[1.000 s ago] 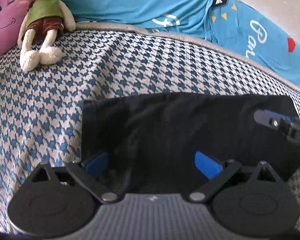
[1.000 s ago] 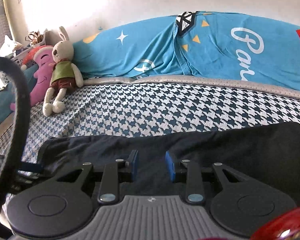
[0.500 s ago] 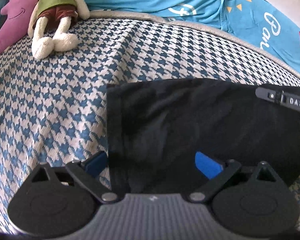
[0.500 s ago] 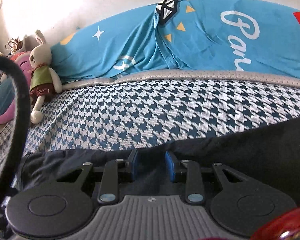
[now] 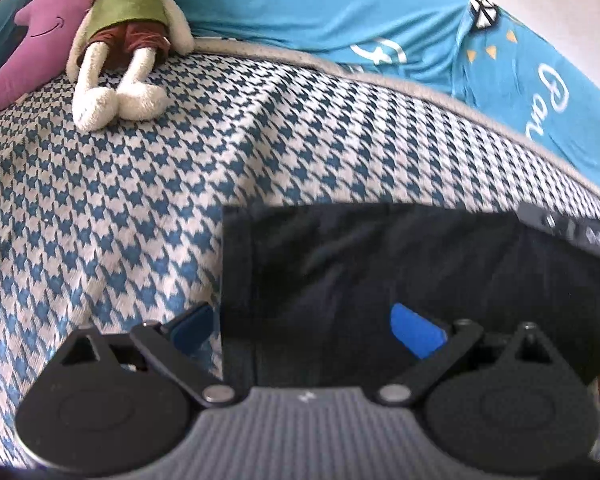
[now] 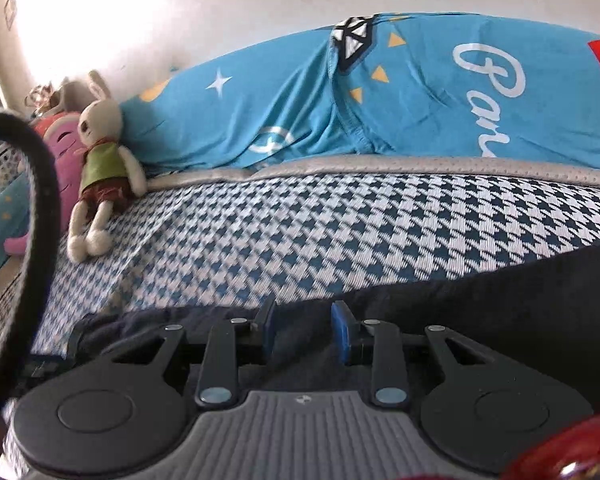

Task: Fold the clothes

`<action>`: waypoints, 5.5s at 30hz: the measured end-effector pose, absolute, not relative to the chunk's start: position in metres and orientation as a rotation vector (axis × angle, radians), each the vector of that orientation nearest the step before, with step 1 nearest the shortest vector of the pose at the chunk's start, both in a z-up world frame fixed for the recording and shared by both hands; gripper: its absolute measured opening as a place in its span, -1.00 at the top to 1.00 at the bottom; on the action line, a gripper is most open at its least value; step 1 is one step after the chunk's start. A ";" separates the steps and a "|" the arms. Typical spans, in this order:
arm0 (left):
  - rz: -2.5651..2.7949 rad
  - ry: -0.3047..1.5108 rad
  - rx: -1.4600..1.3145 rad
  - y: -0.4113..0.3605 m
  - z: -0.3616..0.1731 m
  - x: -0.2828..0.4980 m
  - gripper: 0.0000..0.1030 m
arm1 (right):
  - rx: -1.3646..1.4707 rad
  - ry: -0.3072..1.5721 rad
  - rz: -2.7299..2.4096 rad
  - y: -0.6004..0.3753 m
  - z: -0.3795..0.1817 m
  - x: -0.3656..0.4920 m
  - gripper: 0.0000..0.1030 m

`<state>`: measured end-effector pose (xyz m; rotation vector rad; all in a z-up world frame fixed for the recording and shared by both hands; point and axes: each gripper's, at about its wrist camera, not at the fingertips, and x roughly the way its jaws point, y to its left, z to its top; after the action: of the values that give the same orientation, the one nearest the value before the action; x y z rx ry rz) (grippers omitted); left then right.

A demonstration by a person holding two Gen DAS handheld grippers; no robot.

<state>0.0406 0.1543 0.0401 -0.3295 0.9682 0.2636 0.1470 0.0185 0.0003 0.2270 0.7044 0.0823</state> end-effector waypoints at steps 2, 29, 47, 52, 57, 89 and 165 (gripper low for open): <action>0.281 0.965 -0.333 0.157 0.039 0.043 -0.93 | 0.221 0.719 0.100 0.023 0.002 0.141 0.40; 0.552 0.955 -0.287 0.198 0.013 0.074 -1.00 | 0.086 0.932 0.258 0.071 -0.016 0.075 0.23; 0.473 0.872 -0.335 0.163 0.045 0.057 -0.99 | 0.091 0.907 0.243 0.058 -0.001 0.035 0.21; 0.393 0.869 -0.293 0.133 0.052 0.052 -0.99 | 0.116 0.858 0.170 0.041 0.005 0.036 0.21; 0.355 0.887 -0.263 0.109 0.043 0.054 -0.99 | 0.152 0.837 0.092 0.027 0.006 0.042 0.21; 0.210 0.921 -0.120 0.021 0.022 0.016 -1.00 | 0.227 0.860 -0.065 -0.051 0.013 0.002 0.14; 0.169 0.886 -0.090 -0.009 0.019 0.036 -1.00 | 0.033 0.569 -0.064 -0.058 0.014 0.063 0.73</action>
<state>0.0355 -0.0089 0.0187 -0.0904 0.8861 0.1692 0.0630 -0.0577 0.0144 0.0326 0.5689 -0.0641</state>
